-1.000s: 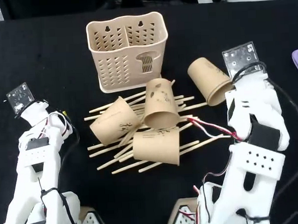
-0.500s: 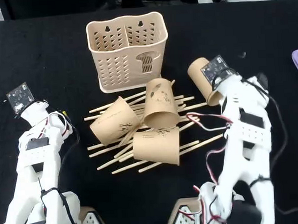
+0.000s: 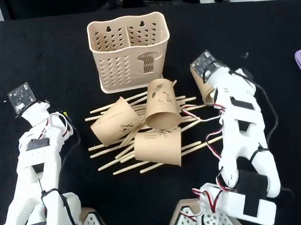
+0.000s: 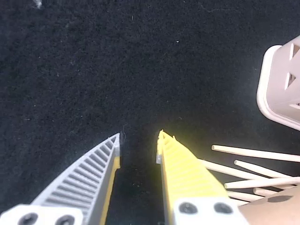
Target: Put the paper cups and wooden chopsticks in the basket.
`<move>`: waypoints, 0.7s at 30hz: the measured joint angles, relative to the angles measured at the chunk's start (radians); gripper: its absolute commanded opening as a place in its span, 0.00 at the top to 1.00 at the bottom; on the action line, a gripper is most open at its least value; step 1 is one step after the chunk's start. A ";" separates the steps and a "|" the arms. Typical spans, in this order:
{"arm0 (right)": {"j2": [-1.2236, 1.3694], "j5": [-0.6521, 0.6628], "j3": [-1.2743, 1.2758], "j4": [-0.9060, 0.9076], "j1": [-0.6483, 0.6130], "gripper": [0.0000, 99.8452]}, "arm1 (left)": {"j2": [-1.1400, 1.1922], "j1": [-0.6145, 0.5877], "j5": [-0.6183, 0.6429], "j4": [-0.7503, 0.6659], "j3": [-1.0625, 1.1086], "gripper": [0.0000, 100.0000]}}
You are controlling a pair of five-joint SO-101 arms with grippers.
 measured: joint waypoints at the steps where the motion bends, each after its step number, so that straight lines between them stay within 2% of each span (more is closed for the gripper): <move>1: 0.000 -0.020 0.000 0.000 0.000 0.99 | 0.000 0.000 0.000 0.000 0.000 0.86; 6: -0.117 -0.178 0.020 0.009 0.058 0.99 | 0.000 0.006 -0.006 0.000 0.000 0.86; 10: -0.287 -0.256 0.029 0.137 0.095 0.99 | 0.000 0.006 -0.008 0.000 0.000 0.86; 16: -0.509 -0.393 -0.074 0.543 0.094 0.99 | 0.000 0.006 -0.008 0.000 0.000 0.86; 21: -0.511 -0.503 -0.288 0.868 0.095 0.99 | 0.000 0.006 -0.008 0.000 0.000 0.86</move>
